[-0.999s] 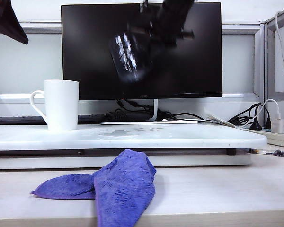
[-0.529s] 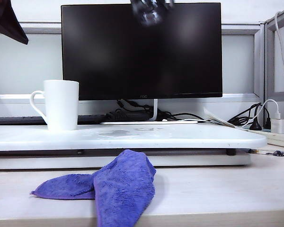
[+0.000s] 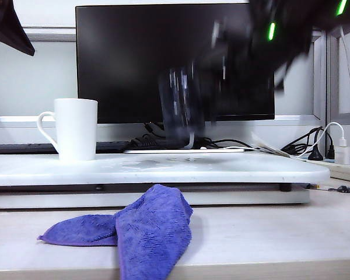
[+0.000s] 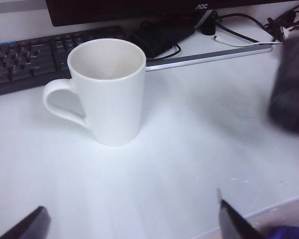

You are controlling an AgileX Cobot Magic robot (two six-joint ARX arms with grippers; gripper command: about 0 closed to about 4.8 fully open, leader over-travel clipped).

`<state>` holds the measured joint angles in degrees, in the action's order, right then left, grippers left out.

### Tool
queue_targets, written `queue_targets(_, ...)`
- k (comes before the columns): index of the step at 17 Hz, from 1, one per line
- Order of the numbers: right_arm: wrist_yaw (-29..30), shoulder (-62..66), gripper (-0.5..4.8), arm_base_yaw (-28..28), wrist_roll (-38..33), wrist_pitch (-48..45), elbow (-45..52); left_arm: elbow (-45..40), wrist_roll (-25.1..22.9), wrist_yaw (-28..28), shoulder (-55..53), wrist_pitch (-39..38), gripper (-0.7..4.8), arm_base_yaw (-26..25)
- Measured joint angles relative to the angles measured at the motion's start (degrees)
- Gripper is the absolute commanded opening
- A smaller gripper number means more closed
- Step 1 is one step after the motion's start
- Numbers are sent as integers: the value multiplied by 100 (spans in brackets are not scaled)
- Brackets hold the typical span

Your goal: Carefully pick up the black cup and pour some water from the black cup into the white cup.

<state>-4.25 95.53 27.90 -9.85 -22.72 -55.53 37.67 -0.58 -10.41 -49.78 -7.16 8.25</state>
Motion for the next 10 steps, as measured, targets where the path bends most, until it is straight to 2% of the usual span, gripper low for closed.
queue_targets(5,46,839,-6,-157,-195,-726,-249,0,0,-2,0,-68,479,0)
queue_targets(10,133,1255,-6,-313,-262,-778,-514,0,-13,0,0,-179,479,2)
